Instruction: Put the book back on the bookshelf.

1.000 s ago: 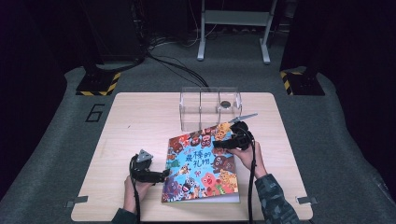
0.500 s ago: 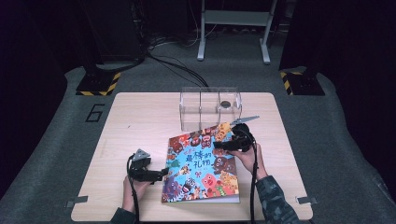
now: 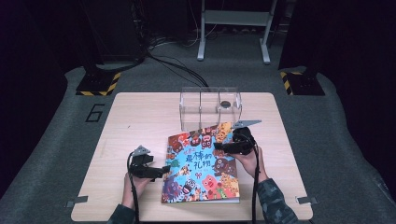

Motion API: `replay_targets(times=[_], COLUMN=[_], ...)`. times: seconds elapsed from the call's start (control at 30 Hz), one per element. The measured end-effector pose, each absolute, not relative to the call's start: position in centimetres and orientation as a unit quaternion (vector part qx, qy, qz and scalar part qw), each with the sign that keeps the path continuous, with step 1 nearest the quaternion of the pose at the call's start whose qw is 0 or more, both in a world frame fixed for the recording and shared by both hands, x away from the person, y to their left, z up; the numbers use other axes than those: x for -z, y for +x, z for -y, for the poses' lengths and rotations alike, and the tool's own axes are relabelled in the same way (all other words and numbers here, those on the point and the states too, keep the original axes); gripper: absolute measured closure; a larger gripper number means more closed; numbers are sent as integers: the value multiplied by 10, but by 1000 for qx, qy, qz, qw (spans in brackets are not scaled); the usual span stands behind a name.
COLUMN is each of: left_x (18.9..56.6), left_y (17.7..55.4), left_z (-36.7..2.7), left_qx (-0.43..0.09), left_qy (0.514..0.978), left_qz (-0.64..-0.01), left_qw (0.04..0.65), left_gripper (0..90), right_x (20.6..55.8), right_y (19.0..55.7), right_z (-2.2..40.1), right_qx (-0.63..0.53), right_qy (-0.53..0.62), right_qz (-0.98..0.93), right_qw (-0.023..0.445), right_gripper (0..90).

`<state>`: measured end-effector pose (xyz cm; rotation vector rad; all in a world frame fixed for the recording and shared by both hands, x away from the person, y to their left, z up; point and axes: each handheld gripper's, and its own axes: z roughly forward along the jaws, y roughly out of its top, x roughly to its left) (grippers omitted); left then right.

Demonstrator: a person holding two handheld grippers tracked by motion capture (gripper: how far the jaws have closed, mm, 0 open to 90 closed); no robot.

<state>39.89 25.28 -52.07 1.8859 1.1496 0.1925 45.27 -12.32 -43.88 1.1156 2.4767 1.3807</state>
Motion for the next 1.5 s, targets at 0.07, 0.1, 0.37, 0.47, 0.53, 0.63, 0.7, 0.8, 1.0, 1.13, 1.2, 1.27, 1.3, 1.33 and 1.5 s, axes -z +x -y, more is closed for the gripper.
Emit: replay_targets(times=[0.07, 0.1, 0.37, 0.47, 0.53, 0.63, 0.7, 0.8, 1.0, 1.13, 1.2, 1.27, 1.3, 1.33, 1.5], left_x=[518, 517, 507, 504, 505, 505, 506, 504, 503, 502, 501, 502, 503, 503, 504], left_y=[401, 401, 406, 409, 410, 411, 411, 412, 411, 411, 410, 409, 409, 409, 408], left_z=[-251, -250, -240, -239, -237, -235, -233, -233, -229, -230, -230, -230, -230, -230, -231], left_qx=[-71, -66, -42, -32, -34, -28, -23, -20, 1, -5, -4, -4, -6, -10, -18], left_qy=[764, 764, 764, 776, 776, 779, 777, 783, 785, 788, 784, 782, 781, 779, 785], left_qz=[-461, -461, -453, -441, -440, -438, -438, -430, -416, -413, -417, -420, -419, -421, -411], left_qw=[446, 446, 458, 450, 451, 448, 451, 450, 458, 457, 460, 461, 463, 465, 464], left_gripper=[0, 0, 0, 0, 0, 0, 0, 0, 32, 42, 46, 47, 47, 49, 59], right_x=[438, 438, 434, 433, 433, 433, 433, 432, 428, 428, 429, 429, 430, 430, 435], right_y=[450, 449, 439, 437, 435, 433, 431, 429, 426, 427, 428, 429, 430, 431, 439], right_z=[124, 124, 123, 123, 123, 124, 124, 123, 121, 120, 120, 120, 121, 121, 122], right_qx=[-460, -462, -478, -485, -489, -496, -499, -502, -507, -507, -506, -505, -501, -499, -480], right_qy=[358, 355, 333, 326, 323, 314, 313, 308, 298, 298, 304, 308, 315, 318, 352], right_qz=[-811, -811, -808, -806, -805, -804, -802, -802, -801, -801, -800, -800, -800, -801, -801], right_qw=[56, 59, 82, 89, 92, 98, 101, 103, 113, 114, 106, 102, 96, 94, 62], right_gripper=[484, 484, 484, 484, 484, 484, 484, 484, 484, 483, 483, 482, 482, 482, 481])
